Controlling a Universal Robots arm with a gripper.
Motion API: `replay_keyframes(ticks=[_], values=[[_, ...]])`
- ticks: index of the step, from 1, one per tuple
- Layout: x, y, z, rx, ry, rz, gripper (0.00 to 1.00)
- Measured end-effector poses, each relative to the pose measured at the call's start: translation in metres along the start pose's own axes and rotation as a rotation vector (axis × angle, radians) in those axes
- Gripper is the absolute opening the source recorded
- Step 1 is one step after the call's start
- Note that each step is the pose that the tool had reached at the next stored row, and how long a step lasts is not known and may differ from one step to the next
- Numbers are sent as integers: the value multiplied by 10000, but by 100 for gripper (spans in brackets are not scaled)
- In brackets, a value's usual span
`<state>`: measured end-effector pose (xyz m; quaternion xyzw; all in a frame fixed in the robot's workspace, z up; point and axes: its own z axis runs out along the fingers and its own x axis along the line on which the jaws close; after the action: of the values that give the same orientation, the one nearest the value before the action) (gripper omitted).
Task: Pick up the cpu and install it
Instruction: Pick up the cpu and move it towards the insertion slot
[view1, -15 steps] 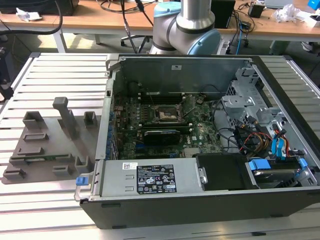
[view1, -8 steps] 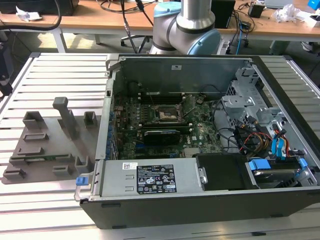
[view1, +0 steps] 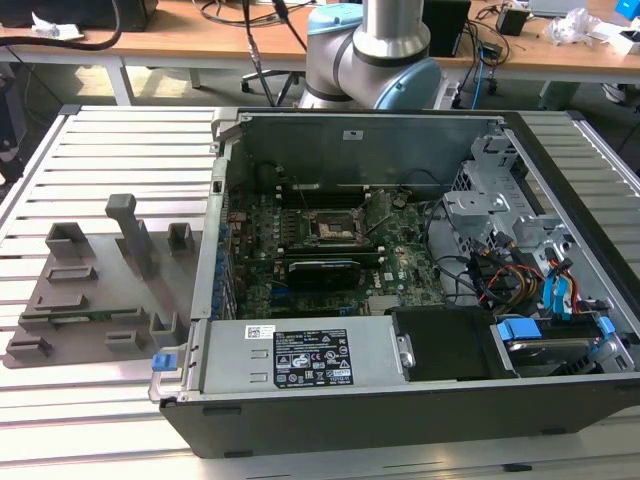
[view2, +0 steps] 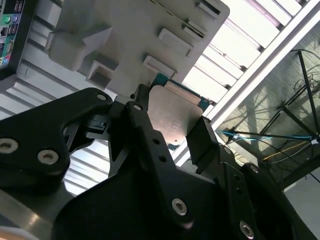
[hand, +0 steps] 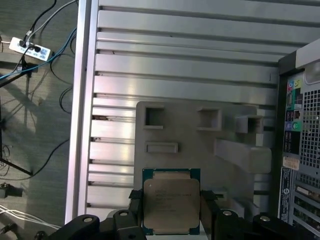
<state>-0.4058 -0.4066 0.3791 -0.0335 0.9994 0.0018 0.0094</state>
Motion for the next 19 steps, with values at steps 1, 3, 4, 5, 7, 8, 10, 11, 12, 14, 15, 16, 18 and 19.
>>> replay_keyframes(ticks=[1, 3, 4, 5, 7, 8, 10, 11, 12, 14, 15, 16, 18, 19], values=[[-1, 5, -25, 0, 0, -25, 55], [-3, 11, -65, -1, 0, -51, 55], [-3, 13, -80, -1, 0, -59, 55], [-3, 15, -99, -2, 0, -67, 55], [-4, 16, -124, -2, -1, -77, 55], [-4, 16, -127, -3, -2, -78, 55], [-4, 16, -130, -2, -1, -78, 55], [-4, 16, -130, -2, -1, -78, 55], [-4, 16, -131, -1, 0, -78, 55], [-4, 16, -131, -1, 0, -78, 55], [-7, 17, -133, 14, 4, -78, 55], [-14, 16, -132, 35, 4, -77, 55], [-39, 14, -131, 66, 5, -79, 55], [-66, 12, -130, 81, 6, -81, 55]])
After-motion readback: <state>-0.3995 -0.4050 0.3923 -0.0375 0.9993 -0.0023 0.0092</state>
